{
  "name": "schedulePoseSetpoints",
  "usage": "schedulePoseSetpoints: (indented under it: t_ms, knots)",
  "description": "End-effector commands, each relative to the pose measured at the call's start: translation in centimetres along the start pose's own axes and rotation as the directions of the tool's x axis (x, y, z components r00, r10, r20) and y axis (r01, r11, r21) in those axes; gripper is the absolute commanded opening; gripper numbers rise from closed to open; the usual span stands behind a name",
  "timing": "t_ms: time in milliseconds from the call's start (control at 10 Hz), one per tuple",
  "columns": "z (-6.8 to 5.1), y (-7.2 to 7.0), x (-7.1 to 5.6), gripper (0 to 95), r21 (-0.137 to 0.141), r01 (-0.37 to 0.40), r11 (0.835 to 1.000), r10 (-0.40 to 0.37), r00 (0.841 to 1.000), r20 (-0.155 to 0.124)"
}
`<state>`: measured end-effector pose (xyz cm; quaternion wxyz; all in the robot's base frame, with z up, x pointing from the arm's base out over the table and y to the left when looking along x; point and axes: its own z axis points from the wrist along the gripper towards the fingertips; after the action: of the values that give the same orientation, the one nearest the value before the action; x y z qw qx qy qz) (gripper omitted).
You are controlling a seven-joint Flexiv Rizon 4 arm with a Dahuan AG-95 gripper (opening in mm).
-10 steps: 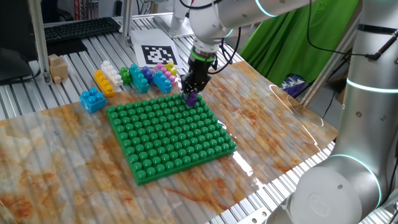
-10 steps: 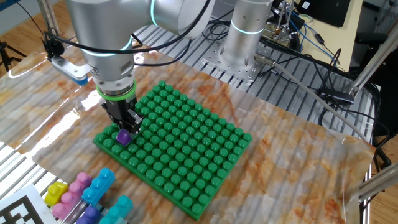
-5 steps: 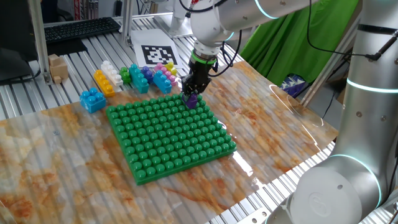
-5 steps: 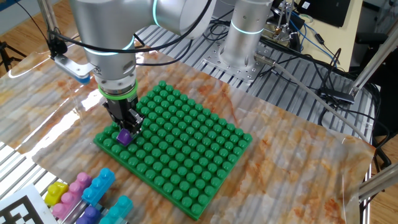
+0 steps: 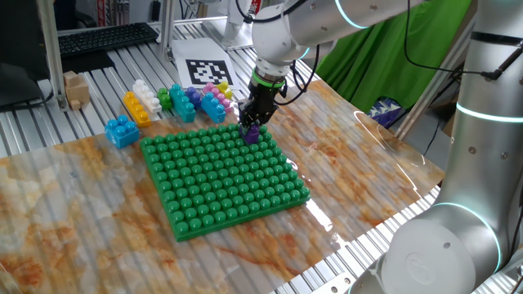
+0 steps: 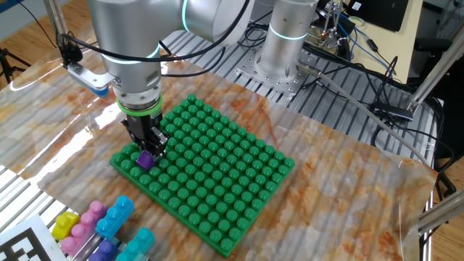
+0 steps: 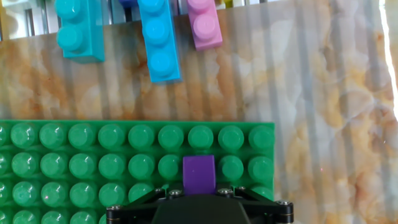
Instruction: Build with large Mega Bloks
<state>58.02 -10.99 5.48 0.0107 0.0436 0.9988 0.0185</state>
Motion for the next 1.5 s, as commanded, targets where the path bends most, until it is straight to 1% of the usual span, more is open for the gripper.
schedulePoseSetpoints:
  t_ms: [100, 600, 900, 1100, 1200, 1500]
  knots:
    - [0.1, 0.0, 0.0, 0.0, -0.001, -0.002, 1.000, 0.002, 1.000, 0.005]
    - [0.9, 0.0, 0.1, 0.0, 0.004, -0.009, 1.000, 0.009, 0.999, 0.031]
    - [1.0, -0.1, 0.1, 0.0, 0.006, -0.017, 1.000, 0.017, 0.999, 0.032]
    - [1.5, -0.1, 0.2, 0.0, 0.005, -0.020, 1.000, 0.020, 0.999, 0.044]
    - [1.6, -0.1, 0.2, 0.0, 0.005, -0.021, 1.000, 0.020, 0.999, 0.043]
    - [1.6, -0.1, 0.1, 0.0, 0.005, -0.027, 1.000, 0.026, 0.999, 0.046]
